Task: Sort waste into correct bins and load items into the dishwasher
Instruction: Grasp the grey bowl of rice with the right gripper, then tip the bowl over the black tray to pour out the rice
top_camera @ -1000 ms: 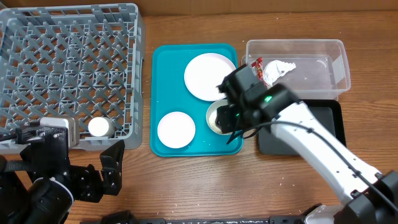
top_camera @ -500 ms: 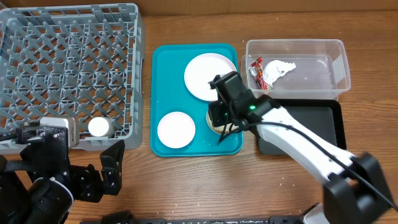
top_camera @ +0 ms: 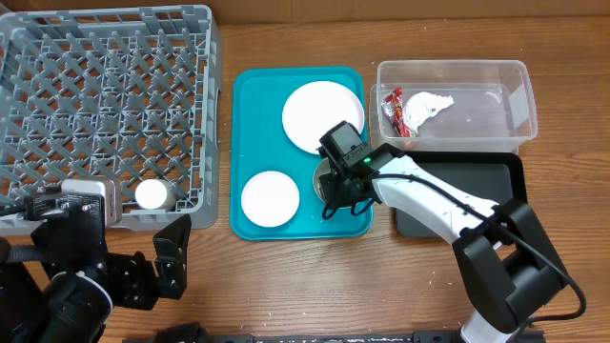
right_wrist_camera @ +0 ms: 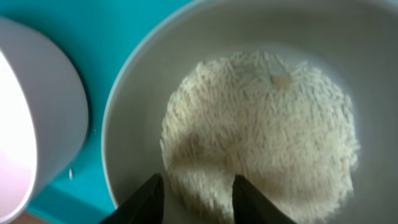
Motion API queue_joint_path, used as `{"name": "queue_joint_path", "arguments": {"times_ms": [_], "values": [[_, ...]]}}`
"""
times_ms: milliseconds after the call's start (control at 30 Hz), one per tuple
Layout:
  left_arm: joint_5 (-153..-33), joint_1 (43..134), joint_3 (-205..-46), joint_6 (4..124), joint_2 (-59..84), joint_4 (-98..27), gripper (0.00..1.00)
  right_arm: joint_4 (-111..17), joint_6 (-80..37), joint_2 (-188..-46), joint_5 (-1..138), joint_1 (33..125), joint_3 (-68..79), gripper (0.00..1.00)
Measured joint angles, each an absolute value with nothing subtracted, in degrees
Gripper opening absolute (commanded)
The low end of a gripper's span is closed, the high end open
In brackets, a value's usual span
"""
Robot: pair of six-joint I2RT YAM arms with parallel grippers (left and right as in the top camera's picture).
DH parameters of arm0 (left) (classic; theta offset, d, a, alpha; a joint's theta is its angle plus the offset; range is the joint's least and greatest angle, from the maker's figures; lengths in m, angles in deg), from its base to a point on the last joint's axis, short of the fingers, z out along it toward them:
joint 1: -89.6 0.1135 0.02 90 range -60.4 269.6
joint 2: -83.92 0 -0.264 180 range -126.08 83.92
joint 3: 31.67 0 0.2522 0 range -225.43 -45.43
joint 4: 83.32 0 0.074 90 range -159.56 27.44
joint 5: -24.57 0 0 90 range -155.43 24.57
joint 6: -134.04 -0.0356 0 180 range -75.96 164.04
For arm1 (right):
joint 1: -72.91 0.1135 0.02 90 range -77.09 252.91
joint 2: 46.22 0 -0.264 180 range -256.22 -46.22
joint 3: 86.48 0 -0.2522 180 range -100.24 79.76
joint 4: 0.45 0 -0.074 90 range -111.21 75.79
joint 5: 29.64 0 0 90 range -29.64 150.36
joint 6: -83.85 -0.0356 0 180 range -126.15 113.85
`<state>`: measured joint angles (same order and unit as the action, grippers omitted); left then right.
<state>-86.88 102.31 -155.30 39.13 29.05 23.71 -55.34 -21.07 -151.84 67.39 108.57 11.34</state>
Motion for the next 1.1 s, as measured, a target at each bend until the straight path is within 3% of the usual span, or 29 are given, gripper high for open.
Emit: {"name": "queue_joint_path", "arguments": {"times_ms": [167, 467, 600, 767, 1100], "values": [[-86.9, 102.3, -155.3, 39.1, 29.0, 23.7, 1.00, -62.2, -20.4, -151.9, 67.4, 108.6, 4.3, 0.41], [-86.9, 102.3, -155.3, 39.1, 29.0, 23.7, 1.00, -60.7, -20.0, -152.0, 67.5, 111.5, 0.7, 0.42], [-86.9, 102.3, -155.3, 39.1, 29.0, 23.7, 1.00, -58.7, -20.1, -153.8, 67.4, 111.6, 1.8, 0.34], [-86.9, 102.3, -155.3, 39.1, 29.0, 23.7, 1.00, -59.3, -19.6, -158.5, 67.2, 111.6, 2.8, 0.05], [-86.9, 102.3, -155.3, 39.1, 29.0, 23.7, 1.00, -64.6, -23.3, -153.9, 65.9, 111.6, 2.6, 0.04]]}}
